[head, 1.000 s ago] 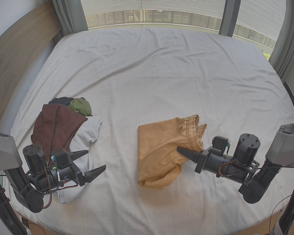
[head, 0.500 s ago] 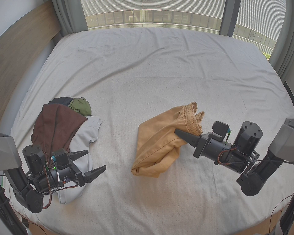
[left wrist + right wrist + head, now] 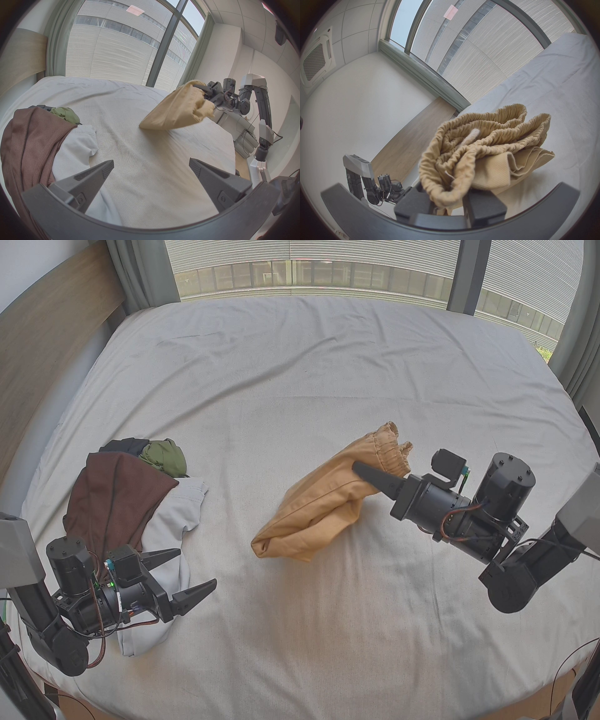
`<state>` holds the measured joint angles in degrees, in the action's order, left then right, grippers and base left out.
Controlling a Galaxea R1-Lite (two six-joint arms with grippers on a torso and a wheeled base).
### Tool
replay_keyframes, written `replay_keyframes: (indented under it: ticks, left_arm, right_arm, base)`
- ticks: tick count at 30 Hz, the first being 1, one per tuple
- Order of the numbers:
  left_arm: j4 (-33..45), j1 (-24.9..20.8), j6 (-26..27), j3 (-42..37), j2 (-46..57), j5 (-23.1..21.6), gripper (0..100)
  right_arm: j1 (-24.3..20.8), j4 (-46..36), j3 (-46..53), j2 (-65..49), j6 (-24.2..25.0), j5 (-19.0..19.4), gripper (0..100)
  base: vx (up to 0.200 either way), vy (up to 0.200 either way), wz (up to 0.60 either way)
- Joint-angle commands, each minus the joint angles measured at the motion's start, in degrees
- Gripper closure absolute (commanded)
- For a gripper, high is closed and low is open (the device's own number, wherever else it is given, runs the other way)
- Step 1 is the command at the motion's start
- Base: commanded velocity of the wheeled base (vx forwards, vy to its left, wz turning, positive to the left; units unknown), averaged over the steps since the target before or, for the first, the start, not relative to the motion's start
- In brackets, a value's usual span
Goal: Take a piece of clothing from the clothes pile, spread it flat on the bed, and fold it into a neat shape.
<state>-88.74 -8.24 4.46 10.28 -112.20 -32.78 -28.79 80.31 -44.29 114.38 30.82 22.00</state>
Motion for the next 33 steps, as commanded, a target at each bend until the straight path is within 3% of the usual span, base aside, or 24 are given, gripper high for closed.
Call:
replay_keyframes:
  ticks: [1, 21, 33]
  left_arm:
    - [0.0, -0.1, 0.0, -0.3, 0.0, 0.0, 0]
    - [0.0, -0.5, 0.0, -1.0, -0.2, 0.0, 0]
    - [0.0, -0.5, 0.0, -1.1, -0.5, -0.1, 0]
  right_arm:
    - [0.1, -3.7, -6.3, -0.7, 0.9, 0.1, 100]
    - [3.6, -17.1, -26.9, 4.7, 5.4, 0.8, 100]
    - [3.8, -17.7, -29.6, 7.6, 5.8, 0.9, 100]
  base:
    - [0.0, 0.0, 0.0]
    - [0.0, 0.0, 0.0]
    - [0.0, 0.0, 0.0]
